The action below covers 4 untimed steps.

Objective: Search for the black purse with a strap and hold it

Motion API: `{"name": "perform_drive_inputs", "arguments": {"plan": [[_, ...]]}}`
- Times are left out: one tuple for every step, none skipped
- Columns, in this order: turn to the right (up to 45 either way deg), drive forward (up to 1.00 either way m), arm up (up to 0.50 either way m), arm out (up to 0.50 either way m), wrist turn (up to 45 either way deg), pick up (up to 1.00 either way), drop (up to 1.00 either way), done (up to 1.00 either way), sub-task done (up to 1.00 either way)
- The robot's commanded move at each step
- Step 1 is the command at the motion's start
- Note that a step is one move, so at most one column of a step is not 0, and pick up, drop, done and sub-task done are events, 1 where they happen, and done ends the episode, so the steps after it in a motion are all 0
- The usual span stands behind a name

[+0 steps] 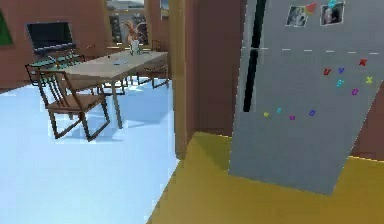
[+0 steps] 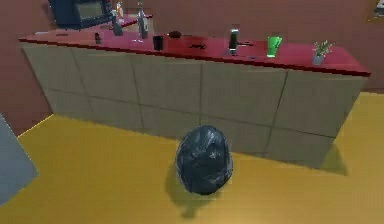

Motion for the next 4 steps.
{"name": "perform_drive_inputs", "arguments": {"plan": [[45.0,0.0,0.0,0.0,0.0,0.0,0.0,0.0,0.0],[15.0,0.0,0.0,0.0,0.0,0.0,0.0,0.0,0.0],[0.0,0.2,0.0,0.0,0.0,0.0,0.0,0.0,0.0],[-45.0,0.0,0.0,0.0,0.0,0.0,0.0,0.0,0.0]]}}
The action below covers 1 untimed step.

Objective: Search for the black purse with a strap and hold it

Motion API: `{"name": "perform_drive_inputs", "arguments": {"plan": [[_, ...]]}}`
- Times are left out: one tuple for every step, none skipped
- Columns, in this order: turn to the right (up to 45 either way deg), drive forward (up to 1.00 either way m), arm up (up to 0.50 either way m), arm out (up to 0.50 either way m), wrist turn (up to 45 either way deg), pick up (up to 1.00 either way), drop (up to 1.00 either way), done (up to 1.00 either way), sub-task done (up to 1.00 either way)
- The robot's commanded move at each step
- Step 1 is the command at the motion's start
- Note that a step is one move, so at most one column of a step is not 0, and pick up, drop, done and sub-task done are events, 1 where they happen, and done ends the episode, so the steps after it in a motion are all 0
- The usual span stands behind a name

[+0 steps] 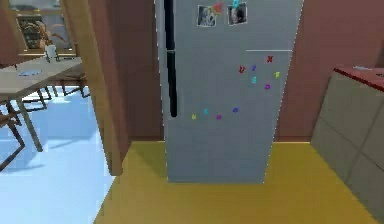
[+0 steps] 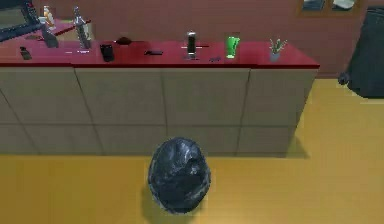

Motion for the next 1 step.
{"name": "perform_drive_inputs", "arguments": {"plan": [[-45.0,0.0,0.0,0.0,0.0,0.0,0.0,0.0,0.0]]}}
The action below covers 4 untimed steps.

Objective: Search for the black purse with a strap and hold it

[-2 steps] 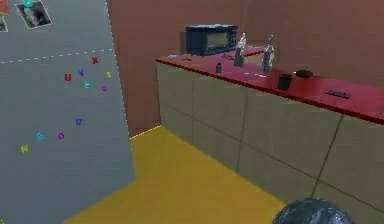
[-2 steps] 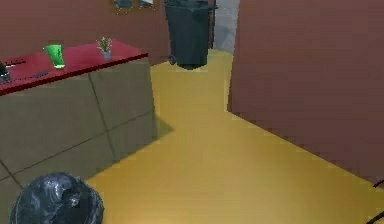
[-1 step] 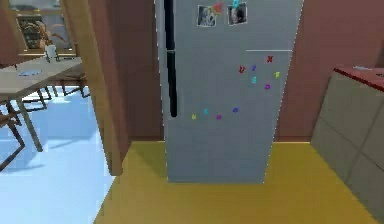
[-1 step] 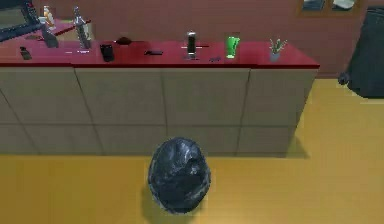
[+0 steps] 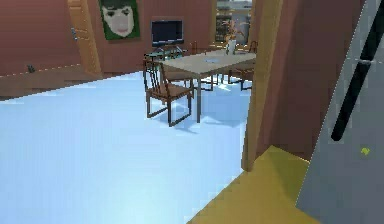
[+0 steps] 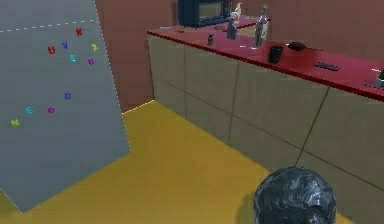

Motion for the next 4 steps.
{"name": "perform_drive_inputs", "arguments": {"plan": [[-27.0,0.0,0.0,0.0,0.0,0.0,0.0,0.0,0.0],[0.0,1.0,0.0,0.0,0.0,0.0,0.0,0.0,0.0],[0.0,0.05,0.0,0.0,0.0,0.0,0.0,0.0,0.0],[-42.0,0.0,0.0,0.0,0.0,0.0,0.0,0.0,0.0]]}}
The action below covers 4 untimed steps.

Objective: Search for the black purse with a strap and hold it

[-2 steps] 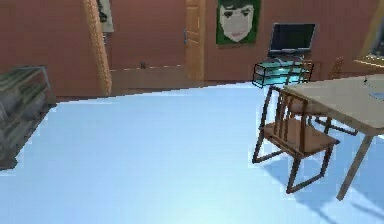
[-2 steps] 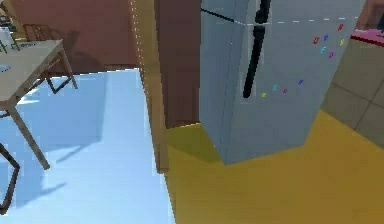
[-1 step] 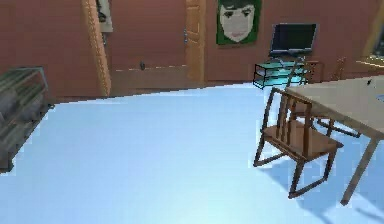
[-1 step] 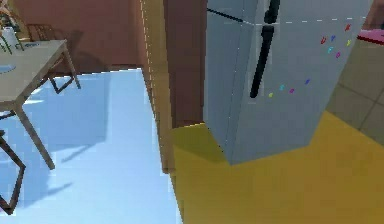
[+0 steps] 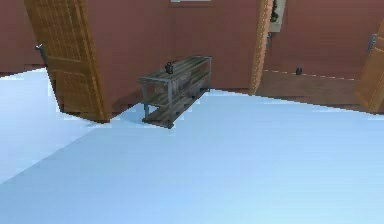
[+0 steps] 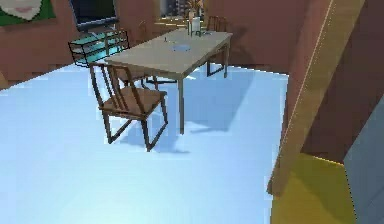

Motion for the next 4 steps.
{"name": "perform_drive_inputs", "arguments": {"plan": [[0.0,1.0,0.0,0.0,0.0,0.0,0.0,0.0,0.0],[-3.0,0.0,0.0,0.0,0.0,0.0,0.0,0.0,0.0],[0.0,0.8,0.0,0.0,0.0,0.0,0.0,0.0,0.0],[-45.0,0.0,0.0,0.0,0.0,0.0,0.0,0.0,0.0]]}}
